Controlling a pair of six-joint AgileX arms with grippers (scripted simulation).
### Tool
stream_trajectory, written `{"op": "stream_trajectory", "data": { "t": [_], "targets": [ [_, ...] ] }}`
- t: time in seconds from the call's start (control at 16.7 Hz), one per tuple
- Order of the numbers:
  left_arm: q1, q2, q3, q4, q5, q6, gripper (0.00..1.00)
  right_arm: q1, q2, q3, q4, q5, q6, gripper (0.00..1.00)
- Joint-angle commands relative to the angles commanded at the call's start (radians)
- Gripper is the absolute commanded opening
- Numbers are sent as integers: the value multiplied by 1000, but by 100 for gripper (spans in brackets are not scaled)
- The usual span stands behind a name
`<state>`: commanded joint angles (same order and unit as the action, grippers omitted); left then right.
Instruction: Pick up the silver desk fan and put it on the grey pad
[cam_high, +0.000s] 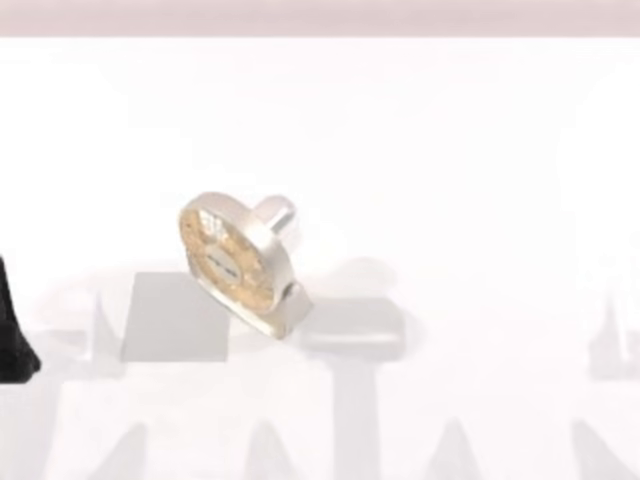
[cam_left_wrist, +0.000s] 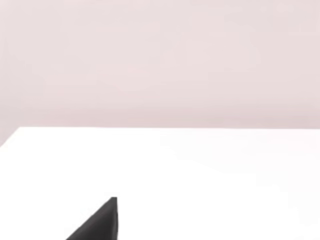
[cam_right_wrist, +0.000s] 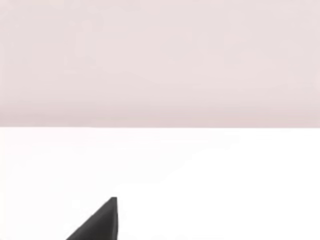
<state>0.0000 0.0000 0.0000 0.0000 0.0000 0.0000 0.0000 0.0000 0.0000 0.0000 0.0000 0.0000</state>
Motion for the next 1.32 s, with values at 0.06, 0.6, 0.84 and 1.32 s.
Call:
{"op": "stream_trajectory", "data": {
  "t": [0.06, 0.6, 0.84, 1.32],
  "targets": [
    [0, 0, 0, 0, 0, 0, 100, 0, 0, 0, 0, 0, 0, 100],
    [-119, 376, 360, -338, -6, -285, 100, 0, 0, 0, 0, 0, 0, 100],
    [-220, 774, 750, -624, -10, -558, 100, 0, 0, 0, 0, 0, 0, 100],
    [-425, 1602, 1591, -1181, -14, -1111, 100, 0, 0, 0, 0, 0, 0, 100]
  ]
}}
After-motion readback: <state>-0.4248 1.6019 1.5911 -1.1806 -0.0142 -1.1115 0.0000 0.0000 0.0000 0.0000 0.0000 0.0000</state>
